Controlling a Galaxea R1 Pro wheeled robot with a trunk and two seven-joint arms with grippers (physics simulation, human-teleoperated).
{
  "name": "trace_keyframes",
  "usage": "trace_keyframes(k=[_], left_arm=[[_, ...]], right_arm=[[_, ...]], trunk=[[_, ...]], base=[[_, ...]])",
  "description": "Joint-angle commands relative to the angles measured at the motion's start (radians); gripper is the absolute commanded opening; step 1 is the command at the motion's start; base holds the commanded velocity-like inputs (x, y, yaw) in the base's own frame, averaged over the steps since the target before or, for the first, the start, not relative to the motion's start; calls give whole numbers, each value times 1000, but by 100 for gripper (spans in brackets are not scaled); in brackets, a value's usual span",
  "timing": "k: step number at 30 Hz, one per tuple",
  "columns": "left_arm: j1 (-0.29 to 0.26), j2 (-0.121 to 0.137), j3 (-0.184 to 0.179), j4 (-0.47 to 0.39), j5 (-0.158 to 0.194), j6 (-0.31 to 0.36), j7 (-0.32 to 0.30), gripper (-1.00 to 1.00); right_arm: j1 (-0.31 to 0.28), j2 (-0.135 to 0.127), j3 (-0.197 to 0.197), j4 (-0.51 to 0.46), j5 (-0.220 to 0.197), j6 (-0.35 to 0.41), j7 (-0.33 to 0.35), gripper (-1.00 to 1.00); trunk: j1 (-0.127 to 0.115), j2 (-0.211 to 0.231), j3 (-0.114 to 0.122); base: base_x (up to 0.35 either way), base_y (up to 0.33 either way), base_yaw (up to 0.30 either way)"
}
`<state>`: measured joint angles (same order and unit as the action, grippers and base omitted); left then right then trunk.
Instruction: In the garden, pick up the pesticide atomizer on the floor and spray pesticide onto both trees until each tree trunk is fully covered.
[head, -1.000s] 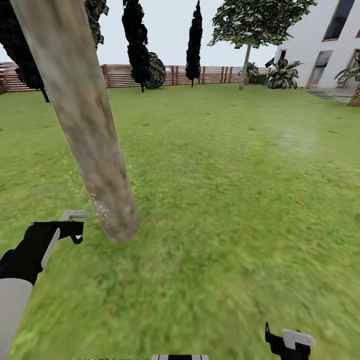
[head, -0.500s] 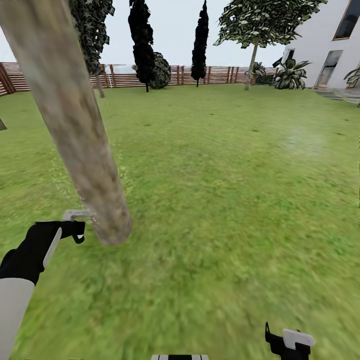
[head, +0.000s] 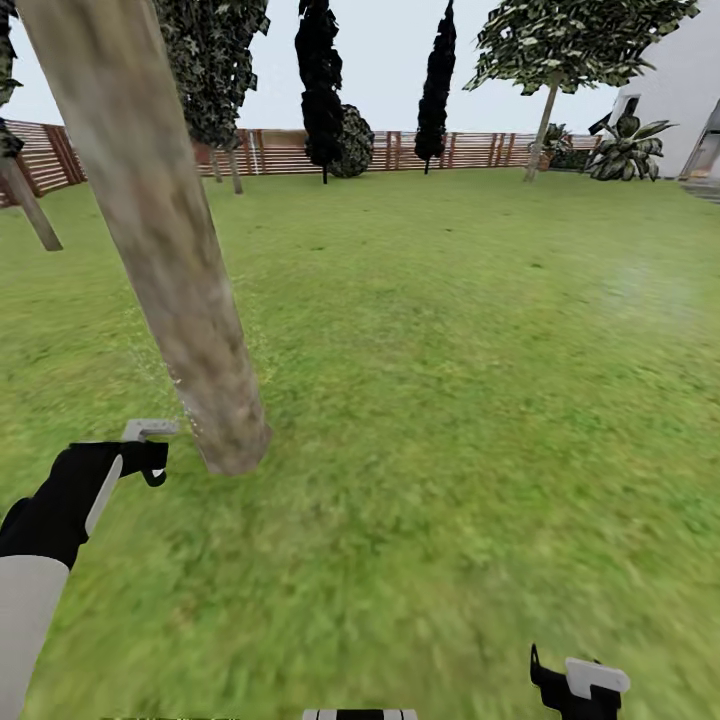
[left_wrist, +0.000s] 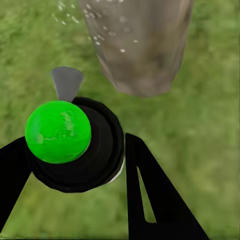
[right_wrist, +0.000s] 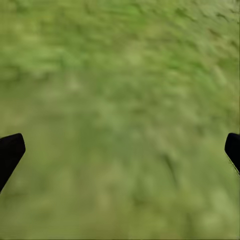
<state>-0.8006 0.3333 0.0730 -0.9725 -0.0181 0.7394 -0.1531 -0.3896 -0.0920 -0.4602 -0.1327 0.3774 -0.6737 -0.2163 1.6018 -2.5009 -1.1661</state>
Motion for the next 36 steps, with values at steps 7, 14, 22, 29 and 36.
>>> trace_keyframes(k=[7,14,22,29,36], left_arm=[[2,0,3,1,-2,-1,10,-100],[1,0,6,2,-2,-2,11,-100],[1,1,7,7,0,-2,59,-100],[3,0,5,3,7,0,66,-100],[3,1,6,2,5,0,66,-100]], right_arm=[[0,0,0,0,0,0,0,100],[0,0,0,0,0,0,0,100],[0,0,0,-1,0,0,0,100],[0,0,0,-1,1,-1,0,100],[0,0,0,-1,2,-1,0,100]], trunk=[[0,0,0],[0,0,0],[0,0,0],[0,0,0],[0,0,0]], base=[[89,-274,177],[92,-273,94],[92,-273,274],[127,-265,113],[156,-240,1]])
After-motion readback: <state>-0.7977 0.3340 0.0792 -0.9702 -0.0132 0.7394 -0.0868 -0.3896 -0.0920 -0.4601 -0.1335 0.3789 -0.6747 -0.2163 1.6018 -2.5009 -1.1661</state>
